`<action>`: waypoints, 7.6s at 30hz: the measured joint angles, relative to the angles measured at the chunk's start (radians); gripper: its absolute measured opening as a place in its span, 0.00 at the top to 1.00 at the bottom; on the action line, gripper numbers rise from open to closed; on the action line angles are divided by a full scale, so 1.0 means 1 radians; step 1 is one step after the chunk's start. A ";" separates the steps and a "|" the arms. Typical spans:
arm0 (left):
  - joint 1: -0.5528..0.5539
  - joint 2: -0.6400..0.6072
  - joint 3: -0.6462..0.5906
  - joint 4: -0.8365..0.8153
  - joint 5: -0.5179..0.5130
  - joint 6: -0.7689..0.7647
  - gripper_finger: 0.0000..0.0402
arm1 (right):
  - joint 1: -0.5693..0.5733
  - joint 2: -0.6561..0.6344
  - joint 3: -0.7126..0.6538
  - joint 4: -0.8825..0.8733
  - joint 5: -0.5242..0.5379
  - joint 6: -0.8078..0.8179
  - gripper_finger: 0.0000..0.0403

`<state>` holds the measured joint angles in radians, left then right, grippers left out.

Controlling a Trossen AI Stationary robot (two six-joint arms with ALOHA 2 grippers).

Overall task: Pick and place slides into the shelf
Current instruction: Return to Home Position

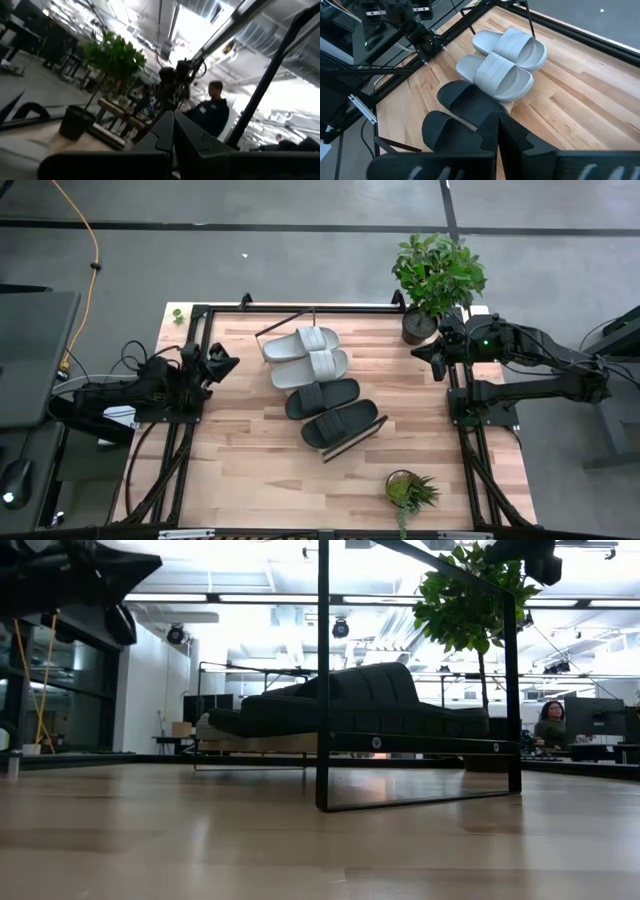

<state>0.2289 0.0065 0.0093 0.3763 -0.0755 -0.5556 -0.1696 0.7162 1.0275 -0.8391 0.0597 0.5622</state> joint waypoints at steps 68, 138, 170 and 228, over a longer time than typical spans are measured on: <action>0.000 0.090 0.001 -0.361 0.111 -0.050 1.00 | 0.000 -0.711 -0.632 0.935 -0.053 -0.323 1.00; 0.000 0.090 0.001 -0.362 0.109 -0.051 1.00 | 0.216 -0.654 -1.018 0.867 0.045 -0.327 1.00; 0.000 0.089 0.001 -0.362 0.109 -0.052 1.00 | 0.216 -0.481 -1.018 0.872 0.089 -0.301 1.00; -0.079 0.061 0.002 -0.362 0.109 -0.052 1.00 | 0.215 -0.481 -1.018 0.872 0.087 -0.301 1.00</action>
<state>0.1501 0.0677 0.0116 0.0143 0.0335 -0.6079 0.0458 0.2352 0.0097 0.0334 0.1471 0.2610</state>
